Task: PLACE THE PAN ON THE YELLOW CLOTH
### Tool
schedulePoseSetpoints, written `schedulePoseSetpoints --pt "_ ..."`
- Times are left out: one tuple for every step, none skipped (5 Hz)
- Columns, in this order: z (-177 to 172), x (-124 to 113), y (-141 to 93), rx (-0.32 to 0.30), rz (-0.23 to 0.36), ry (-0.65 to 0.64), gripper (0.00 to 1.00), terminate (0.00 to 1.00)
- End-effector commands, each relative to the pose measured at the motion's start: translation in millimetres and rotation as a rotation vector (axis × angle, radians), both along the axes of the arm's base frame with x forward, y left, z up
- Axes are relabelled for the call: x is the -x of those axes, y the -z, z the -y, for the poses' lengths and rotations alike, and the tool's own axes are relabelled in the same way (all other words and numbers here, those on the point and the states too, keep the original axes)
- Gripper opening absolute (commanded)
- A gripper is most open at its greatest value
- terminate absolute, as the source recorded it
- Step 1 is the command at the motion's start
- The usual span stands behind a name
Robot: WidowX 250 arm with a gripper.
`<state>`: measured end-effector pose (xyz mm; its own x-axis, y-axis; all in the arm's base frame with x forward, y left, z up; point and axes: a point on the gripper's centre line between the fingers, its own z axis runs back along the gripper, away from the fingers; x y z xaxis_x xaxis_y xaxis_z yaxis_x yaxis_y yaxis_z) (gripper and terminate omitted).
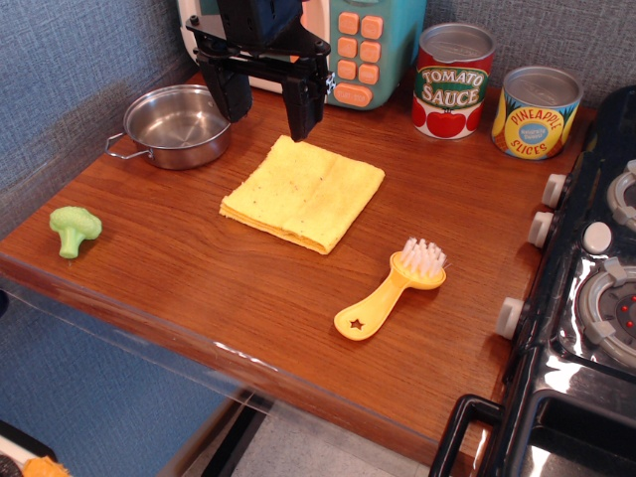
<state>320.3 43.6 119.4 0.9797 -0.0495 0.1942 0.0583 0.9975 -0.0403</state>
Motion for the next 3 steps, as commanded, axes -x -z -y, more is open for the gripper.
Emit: schedulePoseSetpoints --pt "0 0 0 0.000 0.000 0.000 1.00 0.00" --pt "-6 -13 11 -0.028 0.023 0.008 1.00 0.00" --pt "-33 -46 19 -0.018 0.063 -0.002 1.00 0.00"
